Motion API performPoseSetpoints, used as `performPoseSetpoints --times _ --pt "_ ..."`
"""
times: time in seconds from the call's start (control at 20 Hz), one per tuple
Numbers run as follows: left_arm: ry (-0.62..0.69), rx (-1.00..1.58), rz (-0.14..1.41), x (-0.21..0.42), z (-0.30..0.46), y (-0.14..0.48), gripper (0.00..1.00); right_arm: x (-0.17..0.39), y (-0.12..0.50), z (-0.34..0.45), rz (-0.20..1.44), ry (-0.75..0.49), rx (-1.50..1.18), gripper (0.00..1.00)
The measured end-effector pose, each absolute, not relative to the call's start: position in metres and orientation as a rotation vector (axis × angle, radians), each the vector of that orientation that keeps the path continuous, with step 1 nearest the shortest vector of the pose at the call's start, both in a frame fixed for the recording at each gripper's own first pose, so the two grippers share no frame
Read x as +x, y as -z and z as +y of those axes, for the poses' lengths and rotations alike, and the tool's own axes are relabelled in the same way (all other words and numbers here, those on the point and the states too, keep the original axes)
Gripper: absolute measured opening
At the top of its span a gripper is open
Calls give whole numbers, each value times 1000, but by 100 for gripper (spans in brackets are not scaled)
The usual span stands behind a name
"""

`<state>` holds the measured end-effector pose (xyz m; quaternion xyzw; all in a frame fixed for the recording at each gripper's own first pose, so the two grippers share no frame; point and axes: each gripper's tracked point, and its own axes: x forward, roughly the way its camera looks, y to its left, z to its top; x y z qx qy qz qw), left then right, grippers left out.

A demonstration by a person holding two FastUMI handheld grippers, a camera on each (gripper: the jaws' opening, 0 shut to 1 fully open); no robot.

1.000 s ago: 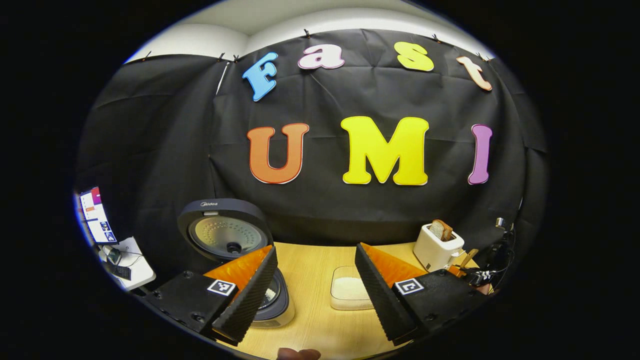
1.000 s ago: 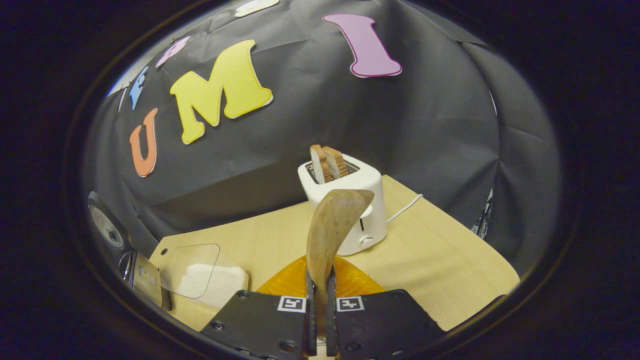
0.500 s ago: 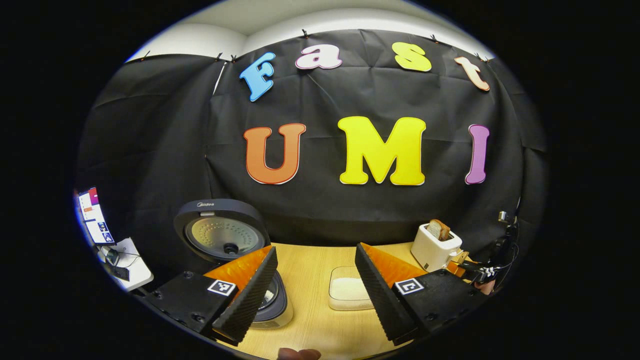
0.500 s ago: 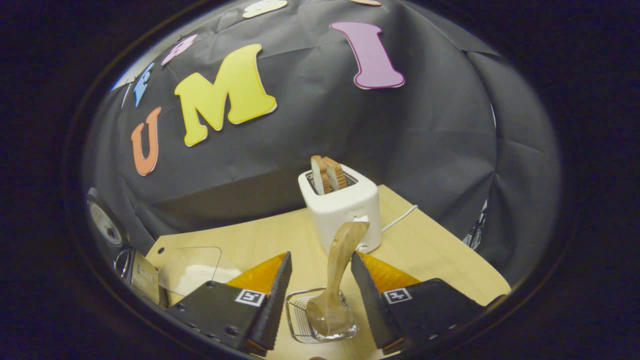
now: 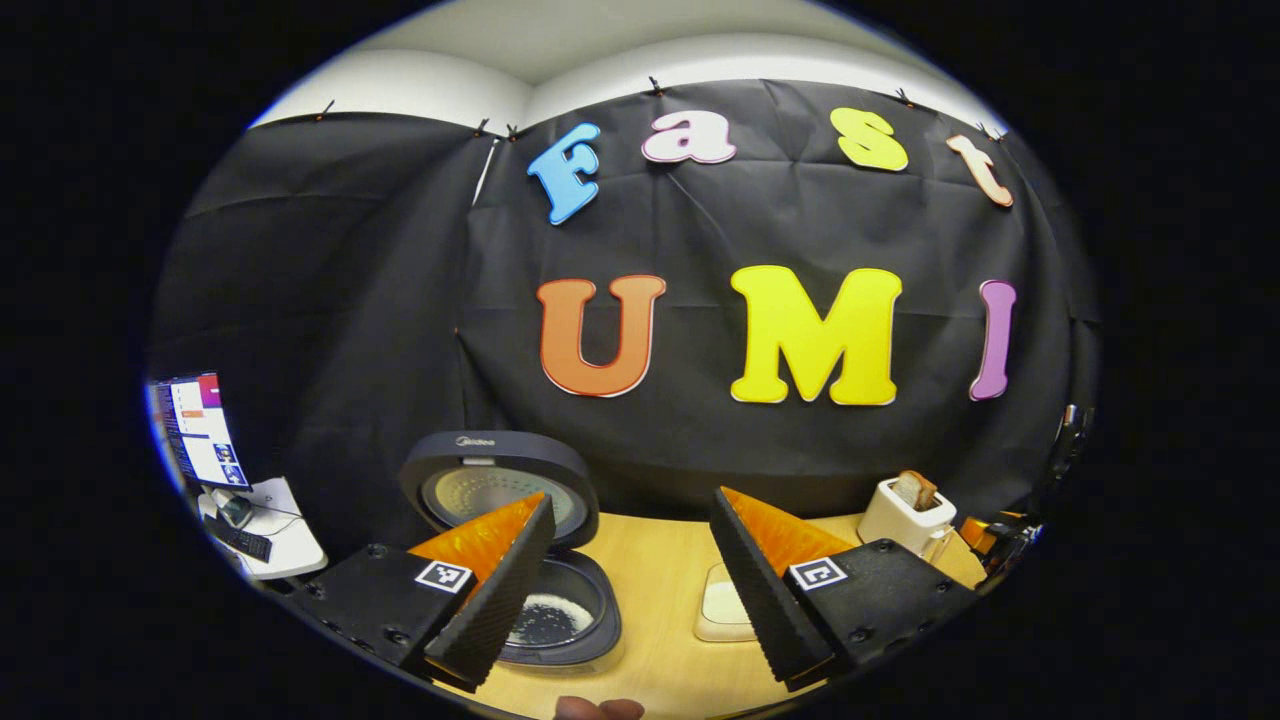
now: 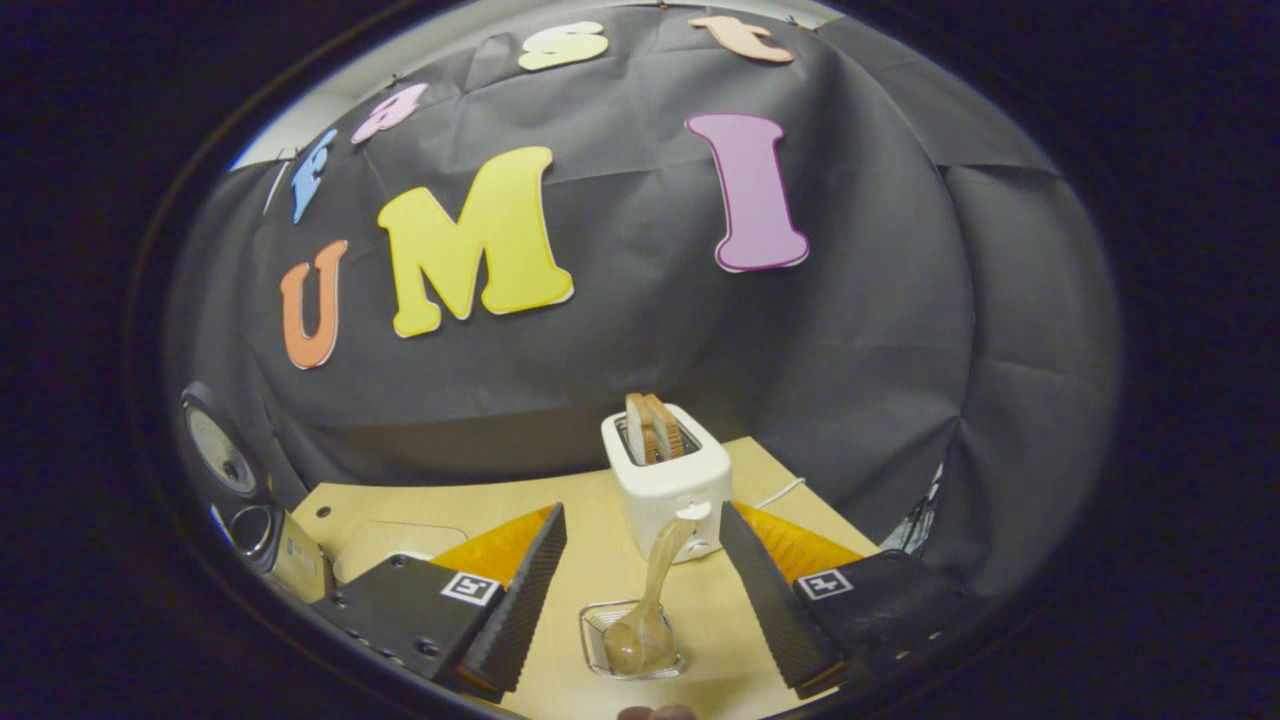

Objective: Close the left gripper, press the button to open the rice cooker; take a wooden spoon from the chopstick holder with the right hand, scoop a spoonful of rice and pour it into the rice cooker, then put the wooden spoon back into the chopstick holder.

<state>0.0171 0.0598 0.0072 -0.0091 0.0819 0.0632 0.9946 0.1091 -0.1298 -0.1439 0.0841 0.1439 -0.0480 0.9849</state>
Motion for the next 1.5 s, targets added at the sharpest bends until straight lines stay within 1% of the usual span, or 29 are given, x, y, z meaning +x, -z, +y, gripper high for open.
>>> performPoseSetpoints --times 0.05,0.1,0.15,0.2,0.25,0.3,0.35,0.55,0.6,0.65,0.7,0.75,1.1,1.25,1.4,1.45,1.5 --pt "-146 -30 168 19 70 -12 99 103 139 -126 289 88 171 92" --pt "-161 -40 160 23 76 -24 99 99 135 -122 288 78 168 87" --pt "-175 -39 144 28 85 -33 99 94 131 -122 284 76 161 95" --pt "-192 -27 132 34 96 -40 99 91 126 -121 278 77 156 96" --pt "-202 -18 125 42 107 -46 99 88 121 -120 274 78 155 92" --pt "-213 -17 134 49 116 -47 99 84 119 -118 279 80 159 92" --pt "-218 -24 157 56 123 -46 99 80 117 -114 287 71 167 95" --pt "-241 -37 279 83 153 -28 99 66 104 -109 272 67 145 92" --pt "-250 -22 304 88 161 -25 99 64 101 -109 264 67 138 99" --pt "-259 -13 311 95 169 -25 99 61 97 -109 260 67 134 92" --pt "-264 -11 313 103 177 -27 99 59 95 -109 258 67 134 92" --pt "-266 -21 314 112 183 -27 99 56 94 -110 257 68 132 96" --pt "-272 -94 384 157 210 -14 99 43 95 -119 268 110 132 96" --pt "-257 -104 447 162 209 6 99 39 94 -123 265 126 135 96" --pt "-249 -106 473 165 206 15 100 34 100 -117 287 114 137 96" --pt "-248 -108 487 164 206 20 100 33 100 -115 290 110 136 93" --pt "-252 -107 501 162 206 25 100 32 100 -113 288 106 133 96"
